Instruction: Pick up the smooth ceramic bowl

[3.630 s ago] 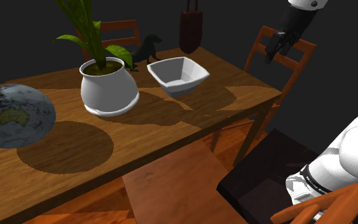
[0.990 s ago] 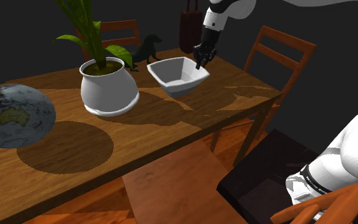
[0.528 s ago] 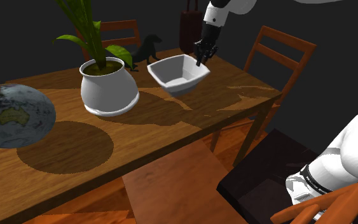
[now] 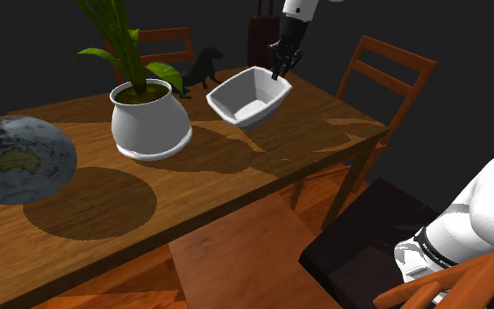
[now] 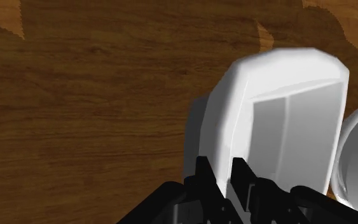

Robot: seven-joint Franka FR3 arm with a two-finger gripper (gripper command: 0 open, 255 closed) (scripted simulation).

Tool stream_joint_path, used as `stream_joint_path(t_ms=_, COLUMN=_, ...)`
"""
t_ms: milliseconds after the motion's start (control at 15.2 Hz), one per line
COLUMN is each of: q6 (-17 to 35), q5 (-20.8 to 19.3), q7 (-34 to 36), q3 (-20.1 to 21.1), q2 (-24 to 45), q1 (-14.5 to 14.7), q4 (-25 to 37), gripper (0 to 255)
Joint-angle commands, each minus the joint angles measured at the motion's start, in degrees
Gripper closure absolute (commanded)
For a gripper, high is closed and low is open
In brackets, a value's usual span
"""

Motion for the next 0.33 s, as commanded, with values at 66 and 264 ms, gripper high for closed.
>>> stream_joint_path(t_ms=66, q6=-2.3, q5=-0.1, q7=0.6, q3=-0.1, q2=0.0, q1=-0.1, q4=2.4, gripper=255)
stream_joint_path(t_ms=264, q6=-3.1, q5=-0.1, q7=0.8, q3=-0.1, q2=0.1, q1=-0.1, q4=3.4, gripper=255)
